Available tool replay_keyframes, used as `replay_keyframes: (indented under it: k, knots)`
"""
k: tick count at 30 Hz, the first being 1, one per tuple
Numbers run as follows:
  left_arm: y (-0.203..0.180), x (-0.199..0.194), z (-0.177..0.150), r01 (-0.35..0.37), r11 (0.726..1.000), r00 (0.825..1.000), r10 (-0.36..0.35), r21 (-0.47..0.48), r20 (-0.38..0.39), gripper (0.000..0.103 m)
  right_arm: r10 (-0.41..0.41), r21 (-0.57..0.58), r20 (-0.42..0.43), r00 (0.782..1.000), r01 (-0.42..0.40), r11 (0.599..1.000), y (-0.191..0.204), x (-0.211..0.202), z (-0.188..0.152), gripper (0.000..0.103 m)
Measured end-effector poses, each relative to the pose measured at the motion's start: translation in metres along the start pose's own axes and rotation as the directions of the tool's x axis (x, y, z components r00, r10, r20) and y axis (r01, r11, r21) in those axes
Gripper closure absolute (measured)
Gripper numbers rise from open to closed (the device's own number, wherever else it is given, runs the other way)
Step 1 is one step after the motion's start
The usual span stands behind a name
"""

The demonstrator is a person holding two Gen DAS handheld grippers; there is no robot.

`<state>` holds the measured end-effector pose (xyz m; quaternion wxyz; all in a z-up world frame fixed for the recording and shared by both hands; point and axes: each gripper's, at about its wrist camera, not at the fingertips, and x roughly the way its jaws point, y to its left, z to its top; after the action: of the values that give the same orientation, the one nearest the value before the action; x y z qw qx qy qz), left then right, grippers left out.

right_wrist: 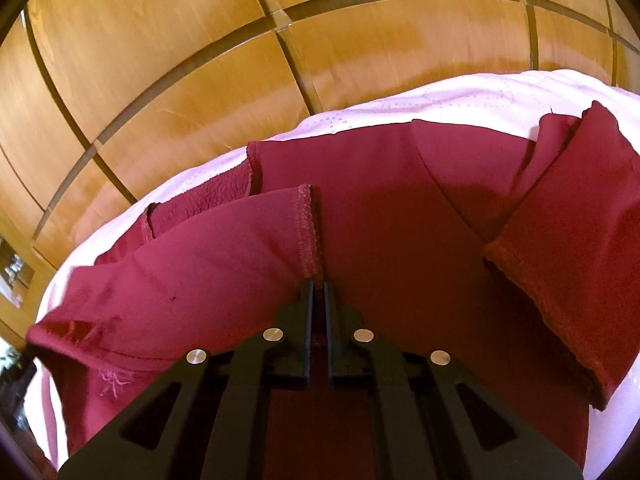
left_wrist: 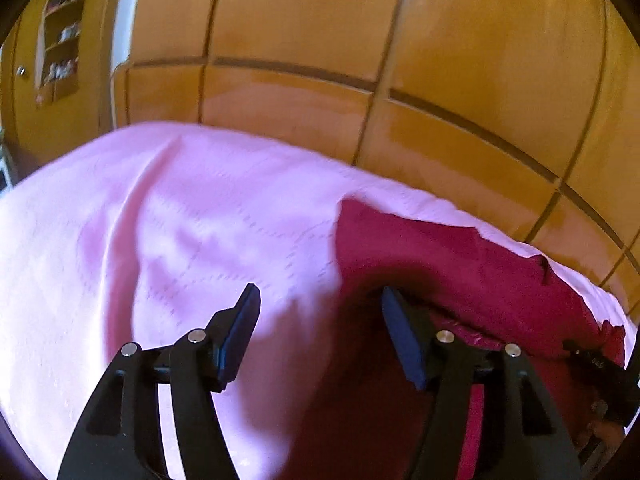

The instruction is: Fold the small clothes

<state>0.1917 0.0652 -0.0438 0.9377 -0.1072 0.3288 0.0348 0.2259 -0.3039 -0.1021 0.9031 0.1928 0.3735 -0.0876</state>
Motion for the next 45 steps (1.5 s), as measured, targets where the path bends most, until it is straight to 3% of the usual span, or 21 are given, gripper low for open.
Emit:
replay_keyframes:
  k: [3,6,7,9,11,15,19,22,25,27,28,29,31,36,37,38,41,43,45]
  knots:
    - [-0.005,0.010,0.005,-0.116,0.991,0.993,0.118,0.072,-0.028,0.042,0.003,0.005,0.002,1.000,-0.003,1.000,-0.002,-0.001,0.000,0.099]
    - [0.026,0.019,0.005,-0.189,0.982,0.978,0.188,-0.011,-0.085,0.048,0.003,0.006,0.003,1.000,-0.003,1.000,-0.002,0.000,0.000,0.099]
    - [0.041,0.018,0.005,-0.164,0.982,0.983,0.156,-0.091,-0.097,0.049,0.001,0.004,0.003,1.000,-0.001,1.000,-0.001,0.000,0.000,0.099]
    - [0.045,0.015,0.008,-0.091,0.986,0.994,0.080,-0.137,-0.079,0.049,-0.007,-0.004,0.005,1.000,0.007,1.000,0.000,0.000,0.000,0.099]
    - [0.025,0.012,0.012,-0.063,0.996,0.997,0.060,-0.059,-0.052,0.049,-0.014,-0.010,0.006,1.000,0.014,1.000,0.001,0.000,0.000,0.099]
    - [-0.022,0.020,0.017,0.059,0.995,0.998,-0.057,0.077,-0.036,0.046,-0.006,-0.003,0.006,1.000,0.006,1.000,-0.001,-0.001,0.001,0.099]
    - [-0.043,0.072,-0.001,-0.055,0.969,0.985,0.092,0.241,-0.148,0.045,-0.011,-0.007,0.008,1.000,0.011,1.000,-0.001,-0.001,0.000,0.099]
    - [-0.031,0.084,-0.004,-0.036,0.982,0.979,0.072,0.185,-0.190,0.037,-0.017,-0.012,0.010,1.000,0.017,1.000,0.000,-0.001,0.000,0.099]
    - [-0.037,0.085,-0.008,-0.069,0.975,0.978,0.108,0.210,-0.178,0.031,-0.021,-0.016,0.011,1.000,0.021,1.000,0.001,-0.001,0.000,0.099]
    - [-0.041,0.087,-0.009,-0.103,0.969,0.976,0.142,0.225,-0.164,0.027,-0.011,-0.008,0.012,1.000,0.012,1.000,-0.001,-0.002,0.000,0.095]
    - [-0.041,0.087,-0.009,-0.112,0.967,0.976,0.150,0.228,-0.159,0.026,-0.007,0.006,0.020,1.000,0.007,1.000,-0.003,-0.007,0.000,0.084]
    - [-0.040,0.087,-0.009,-0.113,0.968,0.976,0.151,0.225,-0.158,0.025,0.004,0.024,0.026,1.000,-0.005,1.000,-0.006,-0.013,-0.001,0.065]
    - [-0.037,0.089,-0.007,-0.103,0.973,0.977,0.138,0.205,-0.165,0.022,0.024,0.050,0.043,0.999,-0.026,0.998,-0.011,-0.026,-0.005,0.045]
    - [-0.029,0.087,-0.006,-0.083,0.982,0.978,0.113,0.172,-0.175,0.019,-0.077,0.039,0.104,0.992,0.074,0.997,-0.029,-0.075,-0.024,0.043]
    - [-0.028,0.089,-0.005,-0.083,0.982,0.978,0.113,0.172,-0.174,0.018,-0.129,0.047,0.108,0.986,0.124,0.991,-0.036,-0.082,-0.027,0.034]
    - [-0.027,0.089,-0.004,-0.082,0.982,0.979,0.111,0.170,-0.173,0.017,-0.179,0.055,0.110,0.978,0.174,0.983,-0.042,-0.086,-0.029,0.028]
    - [-0.024,0.087,-0.001,-0.057,0.987,0.979,0.084,0.148,-0.184,0.015,-0.366,0.080,0.090,0.926,0.360,0.930,-0.063,-0.099,-0.035,0.027]
    - [-0.022,0.076,0.003,-0.041,0.992,0.984,0.061,0.120,-0.167,0.015,-0.428,0.082,0.072,0.901,0.422,0.903,-0.072,-0.101,-0.037,0.027]
    - [-0.024,0.052,0.008,0.009,0.996,0.995,0.000,0.086,-0.102,0.015,-0.458,0.093,0.072,0.886,0.451,0.888,-0.081,-0.107,-0.039,0.017]
